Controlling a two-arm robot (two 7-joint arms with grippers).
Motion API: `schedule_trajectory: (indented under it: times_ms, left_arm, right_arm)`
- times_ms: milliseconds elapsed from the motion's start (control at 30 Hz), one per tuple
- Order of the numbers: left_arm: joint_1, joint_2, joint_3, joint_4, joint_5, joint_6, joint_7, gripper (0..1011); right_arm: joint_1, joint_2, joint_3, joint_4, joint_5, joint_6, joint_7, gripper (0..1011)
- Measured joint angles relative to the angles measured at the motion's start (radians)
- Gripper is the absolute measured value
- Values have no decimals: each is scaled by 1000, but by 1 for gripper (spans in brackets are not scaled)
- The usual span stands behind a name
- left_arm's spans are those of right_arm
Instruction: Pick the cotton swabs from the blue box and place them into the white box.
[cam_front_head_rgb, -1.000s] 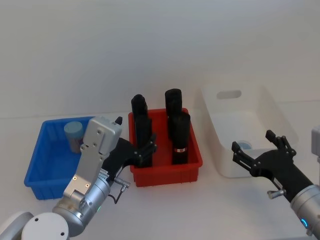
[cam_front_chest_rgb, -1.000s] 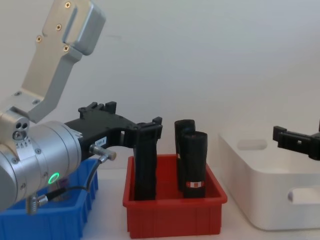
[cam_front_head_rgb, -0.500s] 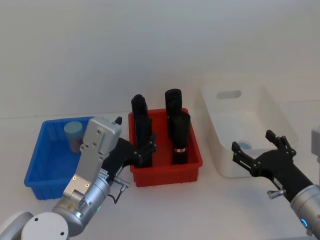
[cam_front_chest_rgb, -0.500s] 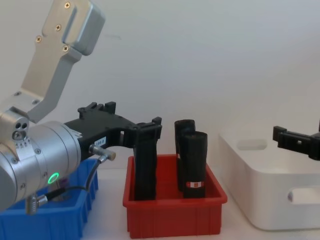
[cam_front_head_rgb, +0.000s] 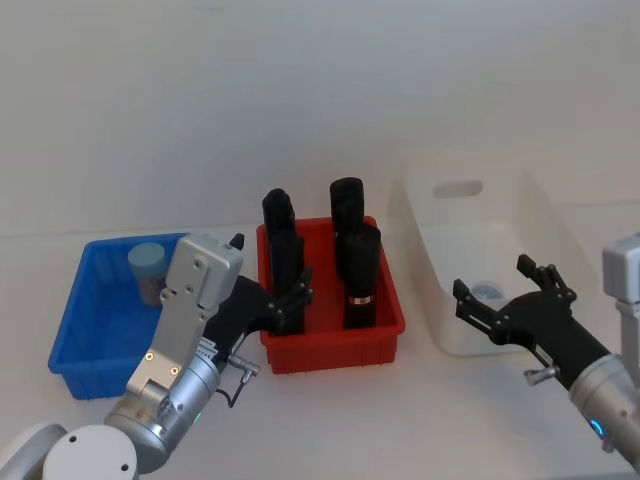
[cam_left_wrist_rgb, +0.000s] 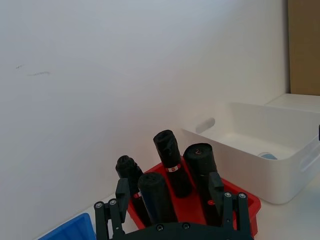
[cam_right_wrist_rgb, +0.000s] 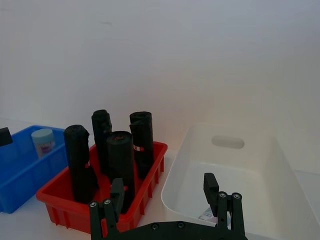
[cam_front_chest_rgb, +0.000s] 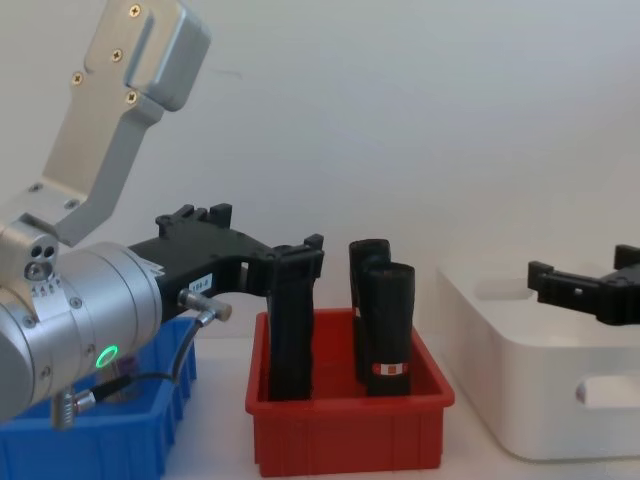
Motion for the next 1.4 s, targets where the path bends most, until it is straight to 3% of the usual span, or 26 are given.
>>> schedule_trajectory:
  times_ms: [600, 1033, 1400]
  left_arm:
    - [0, 0, 0, 0, 0, 0, 0, 1004]
    - [0, 0, 0, 0, 0, 0, 0, 1004]
    - [0, 0, 0, 0, 0, 0, 0, 1004]
  right_arm:
    - [202, -69, -14, 264, -58, -56, 192, 1001]
    - [382, -135, -35, 525, -96, -138, 346, 1001]
    - [508, -184, -55, 734, -124, -200, 426, 1002]
